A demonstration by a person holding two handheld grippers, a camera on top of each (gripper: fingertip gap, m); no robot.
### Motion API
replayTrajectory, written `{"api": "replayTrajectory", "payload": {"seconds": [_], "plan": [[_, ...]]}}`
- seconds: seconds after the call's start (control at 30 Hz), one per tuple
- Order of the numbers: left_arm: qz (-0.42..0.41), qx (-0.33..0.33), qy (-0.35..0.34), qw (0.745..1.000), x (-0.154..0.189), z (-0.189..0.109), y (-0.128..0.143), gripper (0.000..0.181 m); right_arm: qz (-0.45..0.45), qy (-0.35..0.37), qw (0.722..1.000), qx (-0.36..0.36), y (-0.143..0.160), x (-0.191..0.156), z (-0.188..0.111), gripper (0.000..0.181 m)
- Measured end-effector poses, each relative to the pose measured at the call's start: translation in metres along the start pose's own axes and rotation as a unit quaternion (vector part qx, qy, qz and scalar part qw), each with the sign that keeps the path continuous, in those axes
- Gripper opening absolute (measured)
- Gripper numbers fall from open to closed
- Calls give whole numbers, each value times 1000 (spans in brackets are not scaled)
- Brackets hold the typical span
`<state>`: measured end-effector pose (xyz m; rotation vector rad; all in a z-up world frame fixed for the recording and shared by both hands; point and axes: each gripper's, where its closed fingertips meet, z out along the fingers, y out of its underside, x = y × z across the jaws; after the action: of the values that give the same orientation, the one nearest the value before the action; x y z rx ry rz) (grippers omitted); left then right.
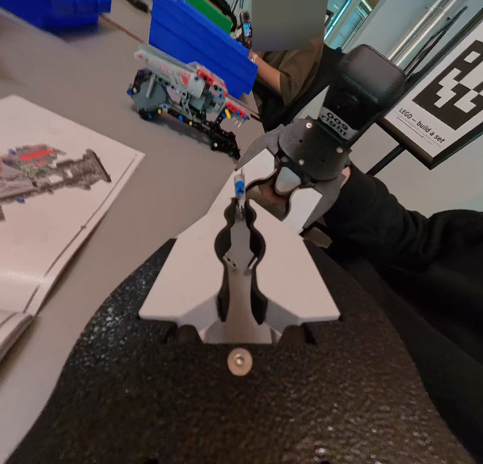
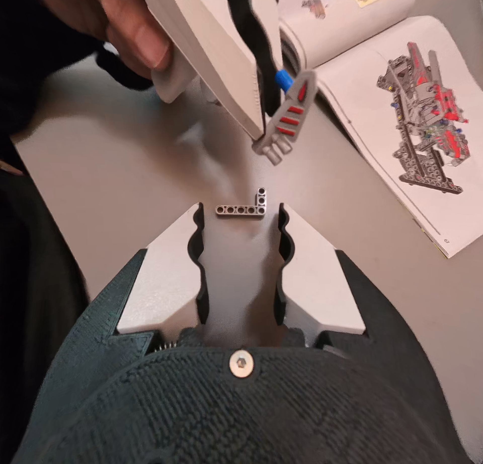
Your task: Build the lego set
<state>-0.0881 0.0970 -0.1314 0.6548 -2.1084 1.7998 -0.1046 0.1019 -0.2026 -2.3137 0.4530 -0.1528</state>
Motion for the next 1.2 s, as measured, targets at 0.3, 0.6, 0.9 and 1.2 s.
{"api": "replayTrajectory", "payload": {"seconds": [0.3, 0.6, 0.9, 1.2], "plan": [[298, 153, 13, 942, 51, -10, -47, 4, 162, -167, 924, 304, -68, -13, -88, 34], [498, 129, -149, 844, 39, -10, -54, 4, 251, -162, 904, 306, -69, -6, -90, 50], [401, 135, -237, 874, -2, -34, -67, 5, 53, 42, 997, 36, 0, 7, -20, 74], [402, 122, -255, 871, -10, -55, -70, 5, 0, 26, 1000, 1, 7, 4, 6, 66]]}}
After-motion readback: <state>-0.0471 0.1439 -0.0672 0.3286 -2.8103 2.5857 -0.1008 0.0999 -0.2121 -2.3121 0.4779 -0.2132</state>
